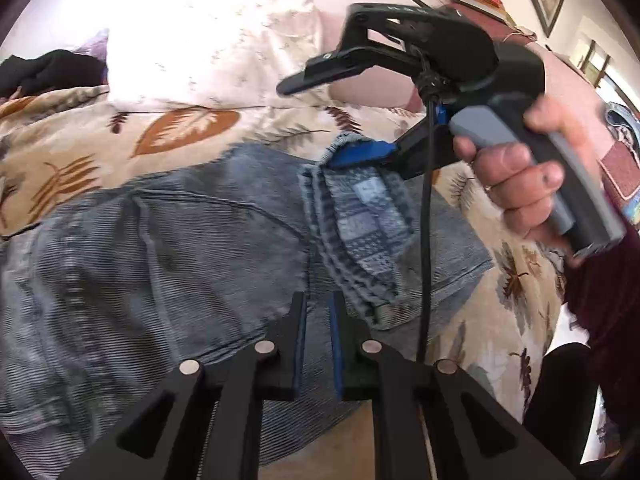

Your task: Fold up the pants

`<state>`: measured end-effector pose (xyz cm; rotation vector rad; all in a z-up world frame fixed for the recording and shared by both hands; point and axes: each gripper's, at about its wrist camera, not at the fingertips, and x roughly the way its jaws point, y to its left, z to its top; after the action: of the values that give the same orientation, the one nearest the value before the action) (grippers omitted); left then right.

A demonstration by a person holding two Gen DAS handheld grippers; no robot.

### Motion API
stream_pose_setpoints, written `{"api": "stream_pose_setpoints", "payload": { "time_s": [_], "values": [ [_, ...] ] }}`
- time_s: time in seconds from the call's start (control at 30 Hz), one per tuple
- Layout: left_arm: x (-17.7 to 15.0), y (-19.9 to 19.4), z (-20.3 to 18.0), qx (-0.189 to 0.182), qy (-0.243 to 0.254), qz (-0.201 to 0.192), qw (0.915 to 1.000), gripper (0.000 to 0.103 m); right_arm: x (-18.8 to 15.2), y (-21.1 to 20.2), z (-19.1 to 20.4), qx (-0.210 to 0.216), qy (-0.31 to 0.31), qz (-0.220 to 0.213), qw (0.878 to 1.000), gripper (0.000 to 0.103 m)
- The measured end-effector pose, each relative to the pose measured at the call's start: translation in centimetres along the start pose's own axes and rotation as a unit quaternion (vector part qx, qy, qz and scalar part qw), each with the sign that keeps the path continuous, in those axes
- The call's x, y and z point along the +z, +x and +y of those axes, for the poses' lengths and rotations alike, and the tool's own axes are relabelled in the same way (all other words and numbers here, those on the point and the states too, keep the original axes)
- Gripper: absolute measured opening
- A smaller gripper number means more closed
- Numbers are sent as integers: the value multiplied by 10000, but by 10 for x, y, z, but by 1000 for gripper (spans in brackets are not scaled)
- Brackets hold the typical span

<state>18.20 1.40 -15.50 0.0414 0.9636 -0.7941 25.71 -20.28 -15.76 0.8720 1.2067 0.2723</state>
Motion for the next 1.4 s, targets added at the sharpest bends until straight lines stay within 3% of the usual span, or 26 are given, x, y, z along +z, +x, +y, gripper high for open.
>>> {"api": "stream_pose_setpoints", "payload": {
  "time_s": [0.07, 0.17, 0.33, 0.43, 0.5, 0.53, 0.6, 0.7, 0.8, 0.87, 0.93, 1.0, 1.07, 1.1, 1.13, 1.3, 1.4],
  "values": [
    [0, -4, 2, 102, -18, -22, 9999, 17, 0, 8, 16, -387, -89, 358, 9986, 79],
    [3, -8, 0, 37, -56, -58, 10000, 17, -5, 3, 41, -467, -121, 805, 9956, 81],
    [2, -24, -8, 132, 177, -222, 9995, 20, -14, -14, 82, -464, -404, 1016, 9929, 82],
    [2, -34, 2, 267, 71, -224, 9994, 26, -9, -14, 79, -905, -422, 955, 9904, 84],
    [3, -38, 13, 322, -90, -281, 9990, 27, -8, -10, 53, -1229, 211, 1019, 9869, 85],
    [4, -39, 18, 355, -158, -298, 9988, 27, -10, -11, 45, -1105, 413, 1025, 9877, 85],
    [7, -40, 24, 391, -250, -329, 9984, 27, -15, -13, 35, -283, 643, 1056, 9919, 84],
    [8, -43, 25, 413, -252, -375, 9981, 27, -25, -17, 34, -512, 620, 983, 9919, 85],
    [8, -45, 25, 412, -190, -387, 9982, 27, -35, -36, 42, 36, 493, 928, 9945, 85],
    [8, -47, 27, 502, -207, -394, 9977, 27, -44, -60, 44, 12, 281, 489, 9984, 85],
    [6, -51, 32, 629, -290, -398, 9968, 27, -52, -79, 43, -443, -124, -57, 9989, 85],
    [2, -58, 41, 767, -441, -414, 9952, 27, -64, -87, 29, -1106, -439, -625, 9909, 84],
    [-4, -65, 47, 1024, -509, -434, 9925, 27, -83, -77, 10, -1937, -935, -1073, 9707, 71],
    [-7, -67, 50, 1148, -517, -450, 9910, 27, -91, -70, 1, -2169, -1040, -1038, 9651, 52],
    [-11, -69, 53, 1258, -535, -446, 9896, 27, -102, -54, -10, -2466, -1191, -1018, 9564, 41],
    [-32, -55, 69, 1691, -731, -77, 9829, 27, -136, -5, -36, -2711, -1467, -1060, 9454, 40],
    [-42, -37, 78, 2070, -656, 177, 9760, 27, -152, 8, -28, -3094, -2020, -1368, 9191, 41]
  ]
}}
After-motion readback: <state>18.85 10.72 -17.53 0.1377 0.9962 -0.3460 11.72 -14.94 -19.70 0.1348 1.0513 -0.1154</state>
